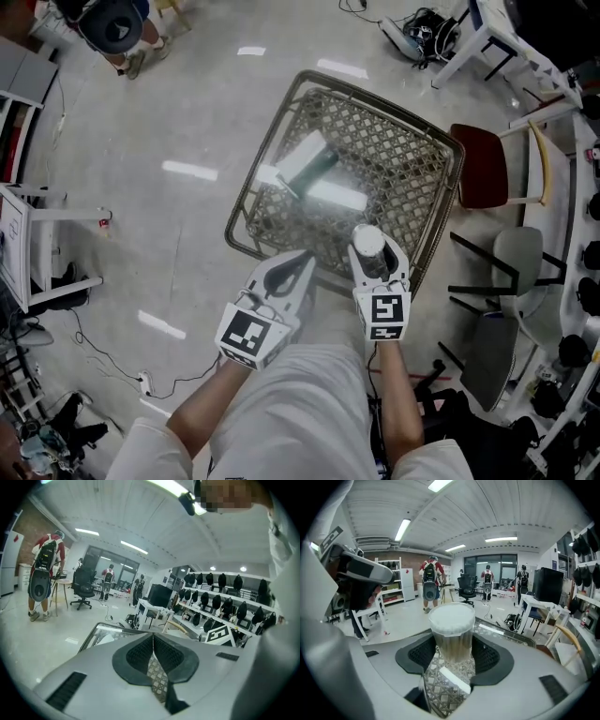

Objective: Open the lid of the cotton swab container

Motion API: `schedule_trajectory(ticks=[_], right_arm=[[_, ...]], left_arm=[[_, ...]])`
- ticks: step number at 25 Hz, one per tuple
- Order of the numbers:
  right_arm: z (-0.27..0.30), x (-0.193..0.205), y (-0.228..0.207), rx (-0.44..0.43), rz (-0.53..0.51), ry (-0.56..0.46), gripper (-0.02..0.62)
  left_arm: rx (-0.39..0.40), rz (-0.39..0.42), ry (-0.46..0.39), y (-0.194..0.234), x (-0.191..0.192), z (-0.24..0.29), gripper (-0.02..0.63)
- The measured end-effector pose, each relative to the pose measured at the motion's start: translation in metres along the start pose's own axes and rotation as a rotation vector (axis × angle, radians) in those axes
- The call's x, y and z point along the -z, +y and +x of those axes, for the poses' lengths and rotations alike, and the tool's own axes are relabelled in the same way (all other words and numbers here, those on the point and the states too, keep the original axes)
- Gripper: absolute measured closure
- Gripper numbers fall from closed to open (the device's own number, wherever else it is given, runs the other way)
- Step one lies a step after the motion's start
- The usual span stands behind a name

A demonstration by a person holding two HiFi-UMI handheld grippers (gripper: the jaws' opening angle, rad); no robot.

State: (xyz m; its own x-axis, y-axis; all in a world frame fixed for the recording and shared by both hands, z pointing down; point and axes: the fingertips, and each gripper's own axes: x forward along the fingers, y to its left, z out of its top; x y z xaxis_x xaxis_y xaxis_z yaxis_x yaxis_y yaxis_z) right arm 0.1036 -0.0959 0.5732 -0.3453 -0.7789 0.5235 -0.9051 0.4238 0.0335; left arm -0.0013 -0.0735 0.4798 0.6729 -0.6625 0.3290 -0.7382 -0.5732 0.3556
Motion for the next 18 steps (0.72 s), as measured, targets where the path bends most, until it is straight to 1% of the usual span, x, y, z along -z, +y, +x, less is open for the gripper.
schedule_trajectory(ticks=[4, 10, 14, 18], right_arm=[[-0.026, -0.026, 0.013, -0.034, -0.015, -0.008, 0.362], [-0.067, -0.064, 0.03, -0.043, -0.02, -0.028, 0.364], [-0.089, -0.076, 0.032, -0.031, -0.013, -0.024, 0.363], [-0.096, -0.08, 0.036, -0.025, -0.017, -0.012, 0.364]], left_arm=[[0.016, 0.01, -0.03, -0.013, -0.022, -0.013, 0.598], [0.045, 0.022, -0.084, -0.032, -0.049, -0.035, 0.598], [0.063, 0.038, -0.11, -0.044, -0.063, -0.043, 0.598], [0.089, 0.056, -0.104, -0.05, -0.071, -0.054, 0.598]])
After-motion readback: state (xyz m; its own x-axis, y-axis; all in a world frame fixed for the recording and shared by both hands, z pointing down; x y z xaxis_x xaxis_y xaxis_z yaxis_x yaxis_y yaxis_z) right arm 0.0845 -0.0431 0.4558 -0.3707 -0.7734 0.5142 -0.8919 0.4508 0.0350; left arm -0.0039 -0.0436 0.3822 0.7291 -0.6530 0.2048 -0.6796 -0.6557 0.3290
